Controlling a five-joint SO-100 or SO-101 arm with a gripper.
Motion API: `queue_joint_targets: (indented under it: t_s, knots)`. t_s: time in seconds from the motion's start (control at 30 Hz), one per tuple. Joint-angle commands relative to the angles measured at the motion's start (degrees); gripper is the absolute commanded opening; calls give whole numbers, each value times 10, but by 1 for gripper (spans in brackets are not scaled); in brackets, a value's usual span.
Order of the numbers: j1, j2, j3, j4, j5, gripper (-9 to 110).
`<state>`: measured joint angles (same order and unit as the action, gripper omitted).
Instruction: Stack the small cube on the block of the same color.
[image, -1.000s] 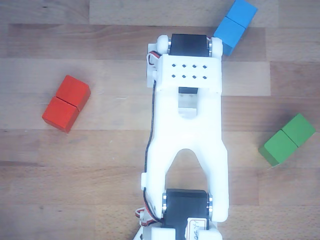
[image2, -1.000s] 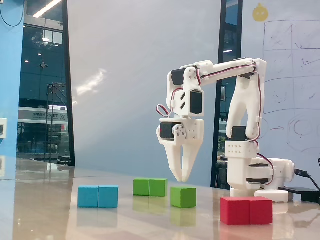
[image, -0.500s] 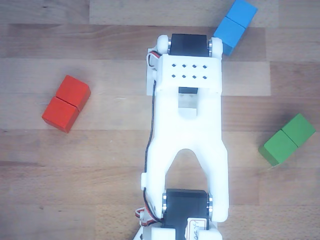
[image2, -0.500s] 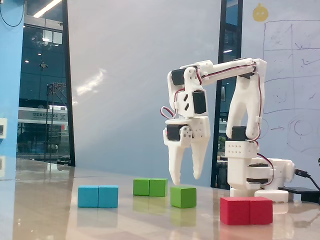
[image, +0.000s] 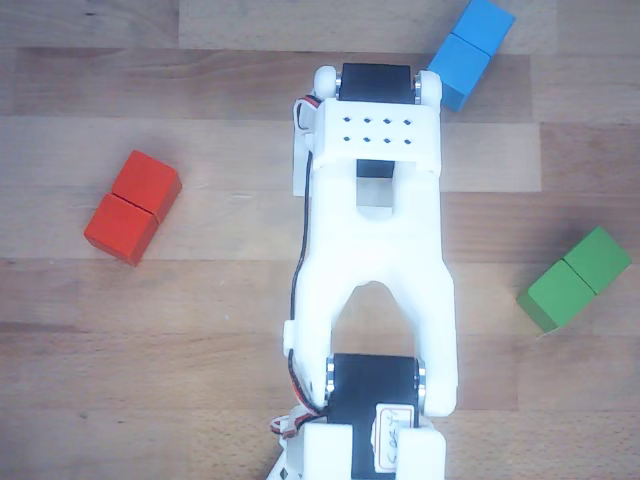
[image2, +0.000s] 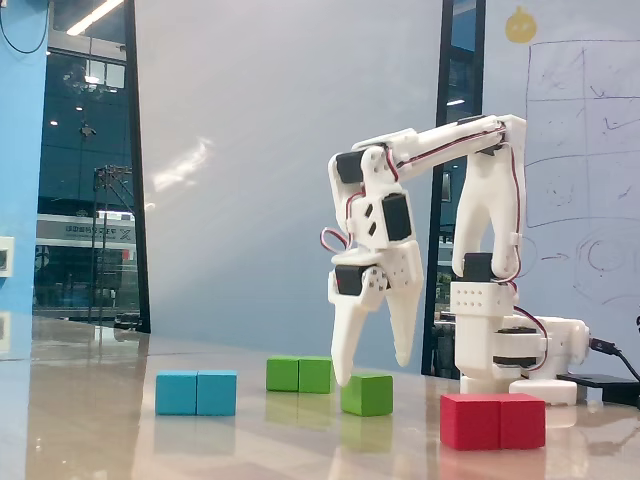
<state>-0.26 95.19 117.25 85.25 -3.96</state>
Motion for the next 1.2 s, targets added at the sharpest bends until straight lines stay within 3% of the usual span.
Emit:
queue_joint_targets:
  t_s: [0.0,0.4,0.83,1.17]
  knots:
    - [2,-11,-47,-4,4,33]
    - [3,-60,-50,-69,4,33]
    - [3,-59,-50,-71,4,5]
    - [3,-49,-86,-68,4,4]
